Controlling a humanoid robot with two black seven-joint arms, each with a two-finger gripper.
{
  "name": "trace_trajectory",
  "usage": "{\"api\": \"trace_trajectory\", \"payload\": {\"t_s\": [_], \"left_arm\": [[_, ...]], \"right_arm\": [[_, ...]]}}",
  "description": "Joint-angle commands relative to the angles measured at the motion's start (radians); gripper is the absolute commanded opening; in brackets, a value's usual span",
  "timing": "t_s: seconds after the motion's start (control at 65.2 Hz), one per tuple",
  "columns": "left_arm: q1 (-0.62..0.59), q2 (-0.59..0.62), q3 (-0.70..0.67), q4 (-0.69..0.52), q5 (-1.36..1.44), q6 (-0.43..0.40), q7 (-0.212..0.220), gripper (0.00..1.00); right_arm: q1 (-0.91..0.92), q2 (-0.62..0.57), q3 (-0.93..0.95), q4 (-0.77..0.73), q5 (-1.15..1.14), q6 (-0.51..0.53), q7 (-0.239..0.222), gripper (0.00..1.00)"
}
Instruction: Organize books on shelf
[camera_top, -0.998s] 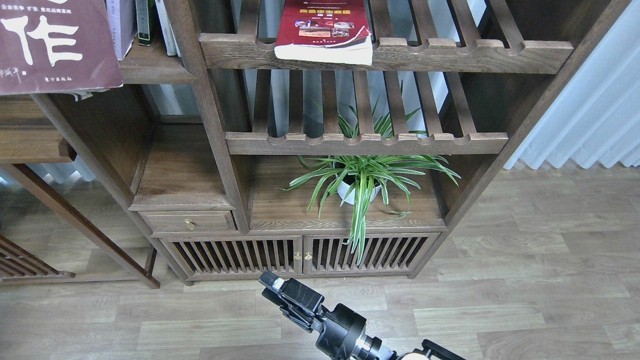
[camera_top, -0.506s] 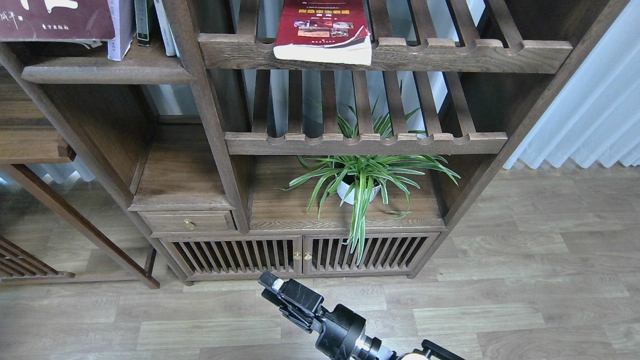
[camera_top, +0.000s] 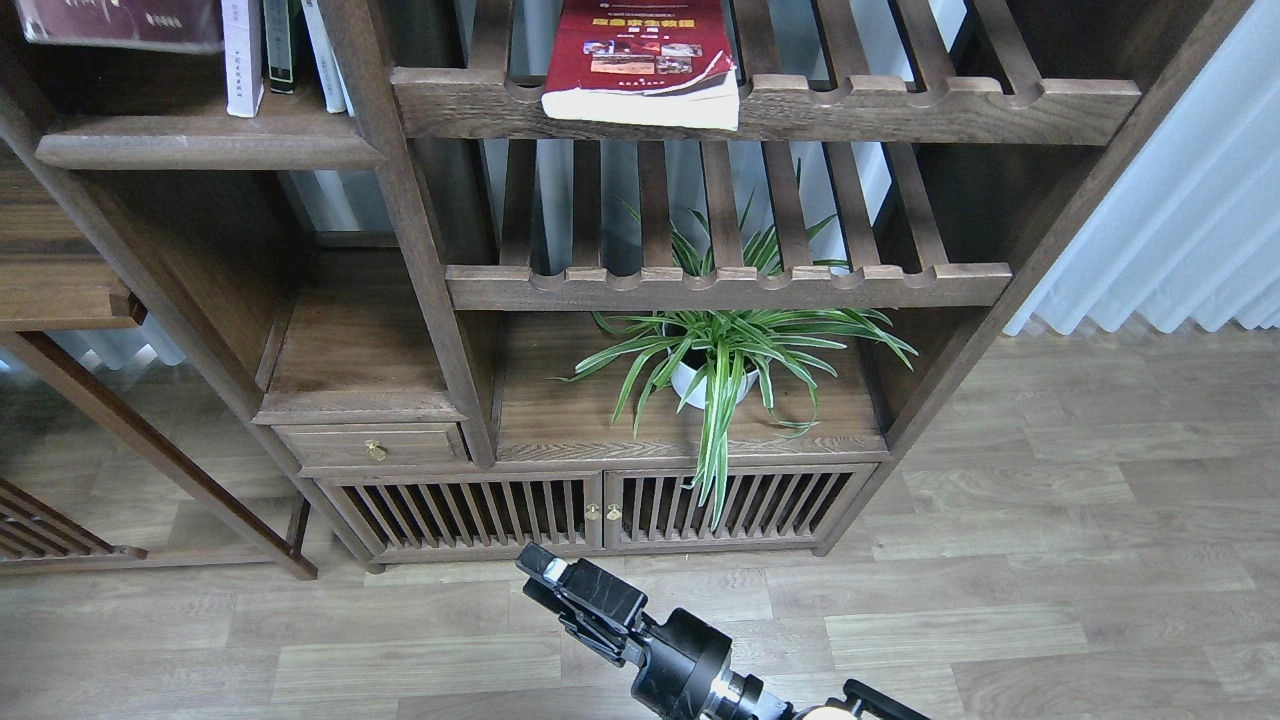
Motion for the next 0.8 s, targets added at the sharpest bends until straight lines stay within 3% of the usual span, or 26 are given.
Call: {"api": "trace_trajectory", "payload": {"t_s": [0.0, 0.322, 0.338, 0.399, 0.553, 0.706, 0.783], "left_arm": [[-0.071, -0.044, 0.000, 0.123, 0.097, 0.000, -0.001, 0.06], [-0.173, -0.196, 0.003, 0.339, 0.212, 0.000, -0.019, 0.06], [-0.183, -0.252, -0.002, 0.379, 0.218, 0.000, -0.030, 0.06], [-0.196, -0.285, -0.004, 0.411, 0.220, 0.000, -0.053, 0.06], [-0.218, -0.325, 0.001, 0.476, 0.235, 0.000, -0.119, 0.05], [-0.230, -0.398, -0.005, 0.576, 0.237, 0.000, -0.220, 0.05], [-0.227, -0.412, -0.010, 0.597, 0.232, 0.000, -0.242, 0.05]], "right_arm": [[0.000, 0.000, 0.000, 0.000, 0.000, 0.000, 0.000, 0.73], [-0.002, 0.000, 0.000, 0.000, 0.000, 0.000, 0.000, 0.73], [-0.003, 0.000, 0.000, 0.000, 0.000, 0.000, 0.000, 0.73], [-0.003, 0.000, 0.000, 0.000, 0.000, 0.000, 0.000, 0.73], [-0.008, 0.000, -0.002, 0.000, 0.000, 0.000, 0.000, 0.73], [-0.010, 0.000, 0.000, 0.000, 0.000, 0.000, 0.000, 0.73], [-0.017, 0.000, 0.000, 0.000, 0.000, 0.000, 0.000, 0.73]]}}
